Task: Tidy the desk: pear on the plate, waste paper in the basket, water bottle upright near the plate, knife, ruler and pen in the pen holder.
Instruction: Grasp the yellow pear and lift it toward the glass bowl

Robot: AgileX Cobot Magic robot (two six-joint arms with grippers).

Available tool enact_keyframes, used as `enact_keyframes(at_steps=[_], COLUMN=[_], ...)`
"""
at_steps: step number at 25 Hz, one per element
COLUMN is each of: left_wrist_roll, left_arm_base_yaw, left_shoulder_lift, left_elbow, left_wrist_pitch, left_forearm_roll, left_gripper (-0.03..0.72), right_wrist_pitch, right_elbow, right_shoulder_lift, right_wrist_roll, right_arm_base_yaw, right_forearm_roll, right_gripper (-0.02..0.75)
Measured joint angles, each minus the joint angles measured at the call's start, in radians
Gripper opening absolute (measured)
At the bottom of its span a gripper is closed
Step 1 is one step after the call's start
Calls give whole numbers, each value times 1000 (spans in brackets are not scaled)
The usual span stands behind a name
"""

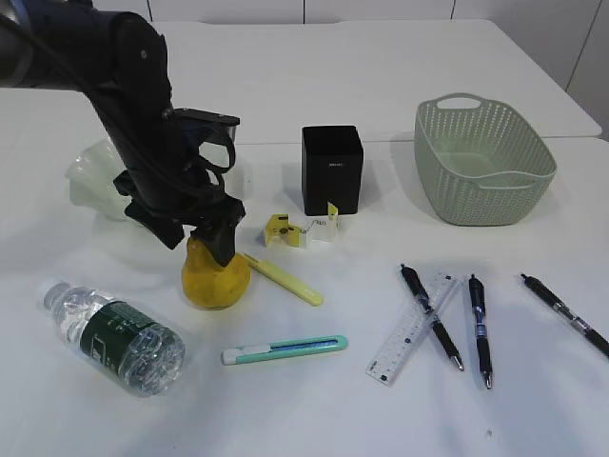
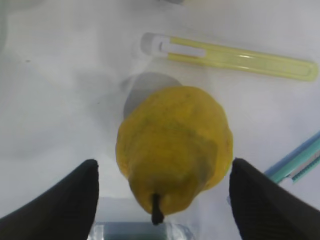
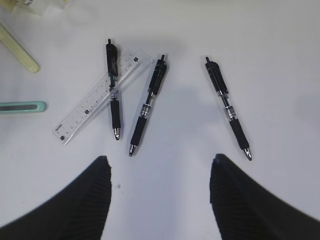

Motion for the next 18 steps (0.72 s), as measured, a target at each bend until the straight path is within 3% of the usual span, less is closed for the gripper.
enact_keyframes(at_steps=[6,18], left_wrist_roll=[0,0], left_arm_base_yaw=[0,0], left_shoulder_lift=[25,27], left_elbow=[0,-2], left_wrist_pitch=[-18,-24], left_forearm_roll=[-16,-22], left_gripper=[568,372], right_wrist_pitch=[1,2], right_elbow=[0,0], right_shoulder_lift=[0,0], right_wrist_roll=[0,-2], right_arm_base_yaw=[0,0], right_forearm_roll=[0,0], right_gripper=[461,461])
